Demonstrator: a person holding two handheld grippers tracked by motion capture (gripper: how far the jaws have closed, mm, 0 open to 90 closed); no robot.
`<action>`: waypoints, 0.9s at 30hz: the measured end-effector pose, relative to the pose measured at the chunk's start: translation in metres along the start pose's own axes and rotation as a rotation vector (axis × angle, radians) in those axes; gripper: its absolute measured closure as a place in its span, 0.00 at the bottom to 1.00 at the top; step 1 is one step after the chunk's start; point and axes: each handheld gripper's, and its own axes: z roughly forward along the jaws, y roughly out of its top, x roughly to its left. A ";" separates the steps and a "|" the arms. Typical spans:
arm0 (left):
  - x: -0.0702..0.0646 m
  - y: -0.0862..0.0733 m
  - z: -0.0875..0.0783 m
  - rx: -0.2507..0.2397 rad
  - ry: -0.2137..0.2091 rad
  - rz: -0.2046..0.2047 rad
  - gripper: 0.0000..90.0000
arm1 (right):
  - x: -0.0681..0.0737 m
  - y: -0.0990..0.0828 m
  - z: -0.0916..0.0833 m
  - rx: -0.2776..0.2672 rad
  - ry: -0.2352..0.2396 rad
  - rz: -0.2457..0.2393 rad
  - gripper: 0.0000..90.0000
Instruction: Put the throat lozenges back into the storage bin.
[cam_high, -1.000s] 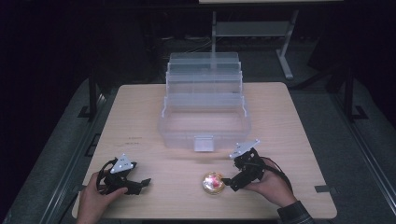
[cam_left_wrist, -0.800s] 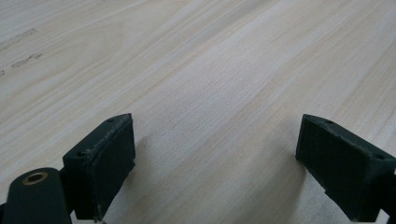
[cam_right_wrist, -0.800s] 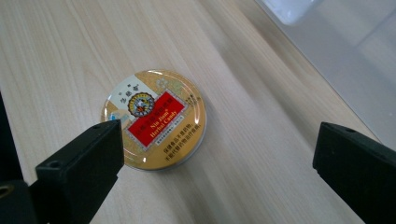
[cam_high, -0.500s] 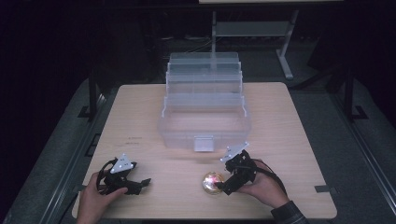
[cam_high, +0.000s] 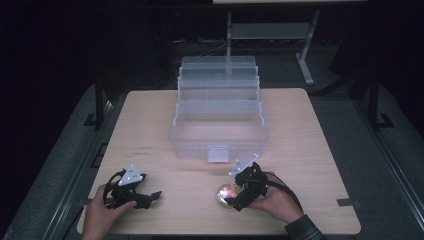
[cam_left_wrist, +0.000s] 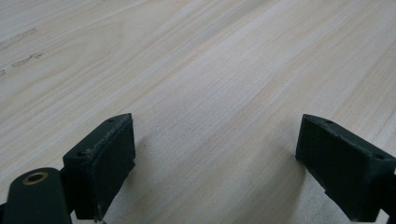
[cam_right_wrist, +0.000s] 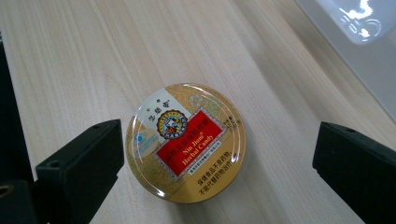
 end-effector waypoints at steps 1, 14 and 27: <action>0.000 0.000 0.000 0.000 0.000 0.000 0.12 | 0.000 0.000 0.000 0.000 0.000 0.000 0.02; 0.000 0.000 0.000 0.000 0.000 0.000 0.12 | 0.005 0.004 0.011 0.019 0.025 -0.015 0.02; 0.000 0.000 0.000 0.003 0.000 0.003 0.12 | 0.012 0.005 0.027 0.058 0.044 -0.043 0.05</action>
